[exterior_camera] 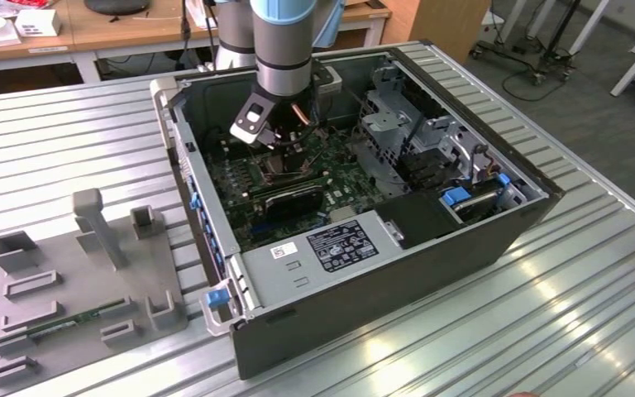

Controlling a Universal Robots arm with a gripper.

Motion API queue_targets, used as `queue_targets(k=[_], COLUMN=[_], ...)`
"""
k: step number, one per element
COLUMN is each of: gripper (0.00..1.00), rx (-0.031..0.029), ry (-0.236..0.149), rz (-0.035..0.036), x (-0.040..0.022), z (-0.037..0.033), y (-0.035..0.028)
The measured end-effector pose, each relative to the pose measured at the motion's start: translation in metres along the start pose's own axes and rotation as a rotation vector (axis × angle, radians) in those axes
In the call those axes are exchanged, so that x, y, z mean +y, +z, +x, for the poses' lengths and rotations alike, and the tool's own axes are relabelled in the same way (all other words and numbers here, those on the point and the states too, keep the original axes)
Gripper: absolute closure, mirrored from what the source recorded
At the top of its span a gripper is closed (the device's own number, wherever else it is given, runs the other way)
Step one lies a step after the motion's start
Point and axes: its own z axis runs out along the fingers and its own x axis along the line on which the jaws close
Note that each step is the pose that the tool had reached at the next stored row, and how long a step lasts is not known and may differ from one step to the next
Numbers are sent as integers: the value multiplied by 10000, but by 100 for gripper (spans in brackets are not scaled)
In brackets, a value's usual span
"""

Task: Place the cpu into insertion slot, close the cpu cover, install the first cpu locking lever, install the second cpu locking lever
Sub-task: 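Place the cpu into insertion slot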

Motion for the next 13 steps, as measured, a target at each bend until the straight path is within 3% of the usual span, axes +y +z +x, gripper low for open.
queue_targets(k=[13], gripper=[46], rx=[-4], ry=[0], rz=[1], x=[-1], z=[-1], y=[15])
